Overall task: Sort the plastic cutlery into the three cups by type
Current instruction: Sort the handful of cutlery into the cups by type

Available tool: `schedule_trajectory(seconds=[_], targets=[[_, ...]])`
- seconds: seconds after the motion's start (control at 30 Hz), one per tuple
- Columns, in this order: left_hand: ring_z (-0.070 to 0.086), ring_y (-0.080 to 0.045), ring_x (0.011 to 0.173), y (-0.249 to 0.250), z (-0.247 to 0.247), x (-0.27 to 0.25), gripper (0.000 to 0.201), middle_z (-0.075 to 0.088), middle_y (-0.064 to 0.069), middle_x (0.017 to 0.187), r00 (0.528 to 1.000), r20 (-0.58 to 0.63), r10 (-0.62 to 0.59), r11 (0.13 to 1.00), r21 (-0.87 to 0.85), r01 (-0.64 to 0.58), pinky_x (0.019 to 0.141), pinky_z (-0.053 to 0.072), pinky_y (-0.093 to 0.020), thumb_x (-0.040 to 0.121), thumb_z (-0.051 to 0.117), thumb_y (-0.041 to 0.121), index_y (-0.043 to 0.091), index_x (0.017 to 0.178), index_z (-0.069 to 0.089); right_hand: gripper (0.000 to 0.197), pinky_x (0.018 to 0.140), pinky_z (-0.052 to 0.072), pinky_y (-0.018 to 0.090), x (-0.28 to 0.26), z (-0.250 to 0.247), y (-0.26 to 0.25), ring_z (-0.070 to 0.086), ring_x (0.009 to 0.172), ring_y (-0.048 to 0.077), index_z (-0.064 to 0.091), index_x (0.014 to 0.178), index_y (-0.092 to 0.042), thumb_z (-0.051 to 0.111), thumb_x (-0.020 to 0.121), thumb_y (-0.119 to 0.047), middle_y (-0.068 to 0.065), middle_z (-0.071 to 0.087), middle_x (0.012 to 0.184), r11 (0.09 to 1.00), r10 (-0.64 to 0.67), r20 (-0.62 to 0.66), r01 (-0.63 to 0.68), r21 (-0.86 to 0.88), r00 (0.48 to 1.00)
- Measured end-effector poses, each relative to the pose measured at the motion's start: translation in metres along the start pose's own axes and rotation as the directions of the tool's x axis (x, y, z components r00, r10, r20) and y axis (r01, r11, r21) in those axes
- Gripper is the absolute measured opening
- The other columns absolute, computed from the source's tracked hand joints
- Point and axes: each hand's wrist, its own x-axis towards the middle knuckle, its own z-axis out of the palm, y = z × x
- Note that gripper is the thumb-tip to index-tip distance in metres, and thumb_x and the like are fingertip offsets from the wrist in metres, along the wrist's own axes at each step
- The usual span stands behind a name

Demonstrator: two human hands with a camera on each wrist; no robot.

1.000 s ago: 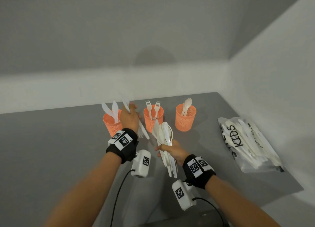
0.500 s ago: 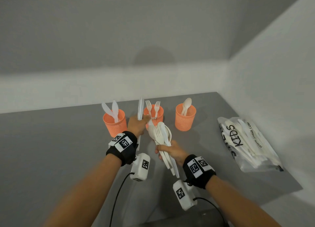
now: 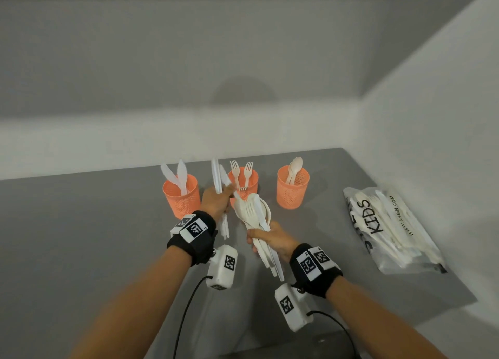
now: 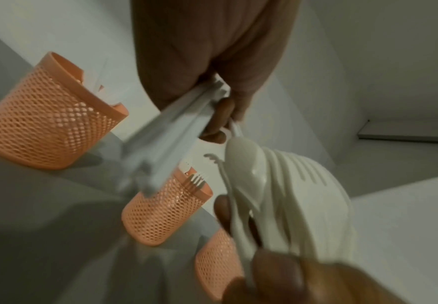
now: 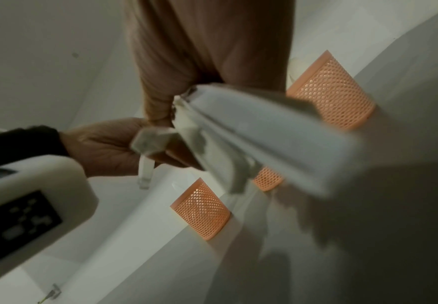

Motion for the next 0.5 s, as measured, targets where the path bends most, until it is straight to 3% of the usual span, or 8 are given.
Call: schedule_trajectory(seconds=[0.07, 0.13, 0.23, 0.3, 0.37, 0.5], targets=[[0.043, -0.014, 0.044, 0.006, -0.004, 0.007, 0.035, 0.053, -0.007, 0.059, 0.989, -0.141, 0.042, 0.999, 0.008, -0.041, 0.050, 0.038, -0.026, 0.097, 0.044, 0.027, 0.013, 0.065, 0.047, 0.011, 0.047, 0.050, 0.021, 0.001, 0.000, 0.001, 0.055, 0.042, 0.009, 0.059, 0.097, -0.001, 0.054, 0.088, 0.000, 0.004, 0.058, 0.062, 0.999, 0.008, -0.001, -0.008, -0.032, 1.000], [0.049, -0.016, 0.046, 0.014, -0.011, 0.014, 0.034, 0.064, -0.014, 0.073, 0.964, -0.263, 0.043, 0.994, -0.087, -0.068, 0.055, 0.042, -0.030, 0.098, 0.038, 0.027, 0.015, 0.068, 0.047, 0.018, 0.049, 0.053, 0.024, 0.002, -0.001, 0.003, 0.057, 0.044, 0.010, 0.057, 0.106, 0.003, 0.053, 0.089, -0.001, 0.006, 0.056, 0.065, 0.998, 0.031, -0.005, -0.031, -0.055, 1.000], [0.056, -0.014, 0.047, 0.028, -0.018, 0.018, 0.023, 0.058, -0.006, 0.065, 0.926, -0.377, 0.032, 0.950, -0.275, -0.146, 0.059, 0.050, -0.031, 0.098, 0.038, 0.027, 0.017, 0.080, 0.048, 0.007, 0.049, 0.052, 0.026, 0.001, -0.001, 0.005, 0.058, 0.044, 0.011, 0.054, 0.095, -0.001, 0.051, 0.089, 0.000, 0.008, 0.052, 0.064, 0.998, 0.026, -0.059, -0.030, -0.064, 0.998], [0.048, -0.008, 0.035, 0.035, -0.019, 0.016, 0.017, 0.045, -0.002, 0.056, 0.932, -0.359, 0.047, 0.925, -0.338, -0.176, 0.051, 0.047, -0.027, 0.096, 0.043, 0.027, 0.017, 0.083, 0.046, 0.005, 0.045, 0.049, 0.025, 0.003, -0.002, 0.007, 0.055, 0.040, 0.012, 0.053, 0.086, -0.005, 0.051, 0.089, -0.002, 0.008, 0.050, 0.061, 0.998, 0.020, -0.158, -0.029, -0.054, 0.987], [0.038, -0.005, 0.029, 0.036, -0.014, 0.008, 0.016, 0.039, 0.000, 0.055, 0.958, -0.281, 0.067, 0.963, -0.233, -0.136, 0.041, 0.038, -0.023, 0.093, 0.051, 0.025, 0.017, 0.079, 0.047, 0.015, 0.043, 0.045, 0.024, 0.009, -0.003, 0.011, 0.050, 0.037, 0.013, 0.051, 0.075, -0.013, 0.051, 0.087, -0.004, 0.007, 0.049, 0.059, 0.997, -0.011, -0.273, -0.012, -0.082, 0.962], [0.033, -0.005, 0.032, 0.020, 0.011, -0.020, 0.014, 0.041, 0.002, 0.055, 0.997, -0.019, 0.070, 0.997, -0.031, -0.071, 0.034, 0.030, -0.017, 0.086, 0.061, 0.013, 0.015, 0.075, 0.053, 0.026, 0.043, 0.035, 0.024, 0.018, -0.003, 0.010, 0.038, 0.040, 0.017, 0.047, 0.064, -0.023, 0.051, 0.080, -0.003, 0.005, 0.044, 0.052, 0.989, -0.083, -0.445, 0.019, -0.148, 0.892]])
